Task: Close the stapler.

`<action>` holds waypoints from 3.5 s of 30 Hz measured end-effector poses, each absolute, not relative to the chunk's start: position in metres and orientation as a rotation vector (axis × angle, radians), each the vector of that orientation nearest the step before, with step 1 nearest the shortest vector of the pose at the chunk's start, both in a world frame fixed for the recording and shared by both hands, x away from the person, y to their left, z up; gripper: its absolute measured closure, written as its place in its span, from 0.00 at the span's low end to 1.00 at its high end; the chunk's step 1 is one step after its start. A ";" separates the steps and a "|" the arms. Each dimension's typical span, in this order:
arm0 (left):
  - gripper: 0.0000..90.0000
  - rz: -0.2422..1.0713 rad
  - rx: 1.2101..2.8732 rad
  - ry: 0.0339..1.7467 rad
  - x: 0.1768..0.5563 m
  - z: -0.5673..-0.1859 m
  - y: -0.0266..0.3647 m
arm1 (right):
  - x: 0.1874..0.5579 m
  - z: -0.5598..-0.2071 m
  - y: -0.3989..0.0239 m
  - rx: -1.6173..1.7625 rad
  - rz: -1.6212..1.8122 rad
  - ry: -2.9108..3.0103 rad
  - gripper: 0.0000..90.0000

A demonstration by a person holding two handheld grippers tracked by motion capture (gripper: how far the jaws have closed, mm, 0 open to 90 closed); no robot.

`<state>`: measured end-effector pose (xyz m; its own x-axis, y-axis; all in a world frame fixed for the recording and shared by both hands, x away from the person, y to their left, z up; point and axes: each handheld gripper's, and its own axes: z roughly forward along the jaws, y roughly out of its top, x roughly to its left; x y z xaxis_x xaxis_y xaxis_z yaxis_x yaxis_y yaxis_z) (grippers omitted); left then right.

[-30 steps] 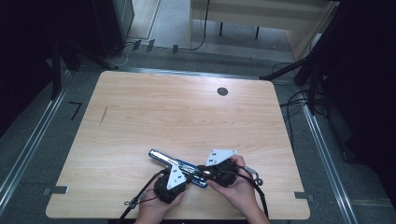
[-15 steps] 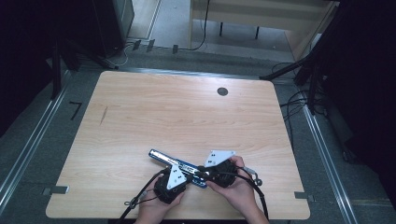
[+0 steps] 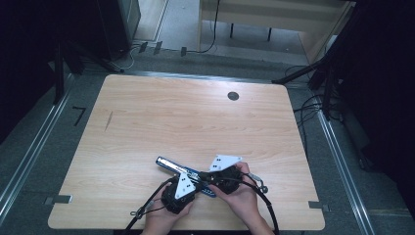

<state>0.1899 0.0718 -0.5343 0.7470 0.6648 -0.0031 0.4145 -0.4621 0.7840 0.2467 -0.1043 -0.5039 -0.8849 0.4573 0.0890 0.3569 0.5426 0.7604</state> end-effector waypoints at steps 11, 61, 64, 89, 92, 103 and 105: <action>1.00 0.387 2.122 0.807 0.190 -0.534 0.072 | 0.244 -0.507 -0.109 0.706 1.206 2.683 1.00; 1.00 0.406 1.953 1.148 0.216 -0.529 0.187 | 0.262 -0.484 -0.058 0.651 1.286 2.670 1.00; 1.00 0.404 1.962 1.164 0.218 -0.531 0.186 | 0.265 -0.484 -0.053 0.655 1.286 2.674 1.00; 1.00 0.424 1.962 1.205 0.225 -0.530 0.178 | 0.277 -0.497 -0.030 0.631 1.215 2.703 1.00; 1.00 0.421 1.952 1.196 0.224 -0.530 0.178 | 0.276 -0.497 -0.029 0.627 1.215 2.701 1.00; 1.00 0.429 1.930 1.152 0.220 -0.526 0.175 | 0.275 -0.494 -0.031 0.623 1.235 2.691 1.00; 1.00 0.412 1.927 1.142 0.218 -0.526 0.173 | 0.275 -0.493 -0.032 0.625 1.236 2.689 1.00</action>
<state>0.2183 0.1730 -0.5256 0.5312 0.8373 -0.1292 0.5625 -0.2346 0.7928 0.2745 -0.0320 -0.4934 -0.9080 0.4139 0.0649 0.3189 0.5822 0.7479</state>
